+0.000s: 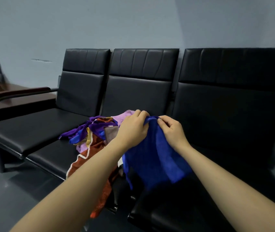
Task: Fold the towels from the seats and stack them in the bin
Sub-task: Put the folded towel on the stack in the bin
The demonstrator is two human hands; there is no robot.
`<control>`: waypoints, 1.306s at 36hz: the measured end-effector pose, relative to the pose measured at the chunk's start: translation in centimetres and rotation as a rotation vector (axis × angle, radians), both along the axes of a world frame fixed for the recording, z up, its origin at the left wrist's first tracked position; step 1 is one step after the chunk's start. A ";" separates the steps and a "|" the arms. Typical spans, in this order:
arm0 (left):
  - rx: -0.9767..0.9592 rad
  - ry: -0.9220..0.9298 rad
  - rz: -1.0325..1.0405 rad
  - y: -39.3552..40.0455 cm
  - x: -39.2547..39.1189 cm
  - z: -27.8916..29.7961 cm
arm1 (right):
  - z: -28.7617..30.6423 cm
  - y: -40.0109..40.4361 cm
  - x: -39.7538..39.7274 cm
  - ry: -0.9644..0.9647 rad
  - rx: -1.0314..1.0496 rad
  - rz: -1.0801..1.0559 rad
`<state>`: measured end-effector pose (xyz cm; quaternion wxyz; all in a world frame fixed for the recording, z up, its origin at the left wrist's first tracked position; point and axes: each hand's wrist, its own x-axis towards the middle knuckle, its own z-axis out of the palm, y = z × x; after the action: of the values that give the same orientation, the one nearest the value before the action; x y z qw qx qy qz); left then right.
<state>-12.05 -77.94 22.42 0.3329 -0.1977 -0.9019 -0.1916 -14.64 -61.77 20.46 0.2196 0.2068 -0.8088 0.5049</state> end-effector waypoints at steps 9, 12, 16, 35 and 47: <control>0.056 -0.243 -0.071 8.8 0.2 1.4 | 2.3 8.7 3.1 -0.059 0.177 -0.228; 0.049 -0.272 -0.092 12.1 0.6 1.4 | 3.0 11.5 4.4 -0.088 0.220 -0.284; 0.225 -0.338 -0.177 14.6 1.2 1.2 | 3.5 14.2 5.6 -0.092 0.307 -0.351; 0.091 -0.178 0.103 17.3 -1.0 -1.6 | -0.5 27.2 8.4 -0.239 0.340 -0.872; 0.127 -0.182 0.146 18.7 -2.8 -1.8 | 0.1 29.2 6.7 -0.225 0.279 -1.099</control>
<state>-14.86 -59.27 20.64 0.2745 -0.0918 -0.9264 -0.2409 -7.97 -32.56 20.57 0.3331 -0.2716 -0.8747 0.2240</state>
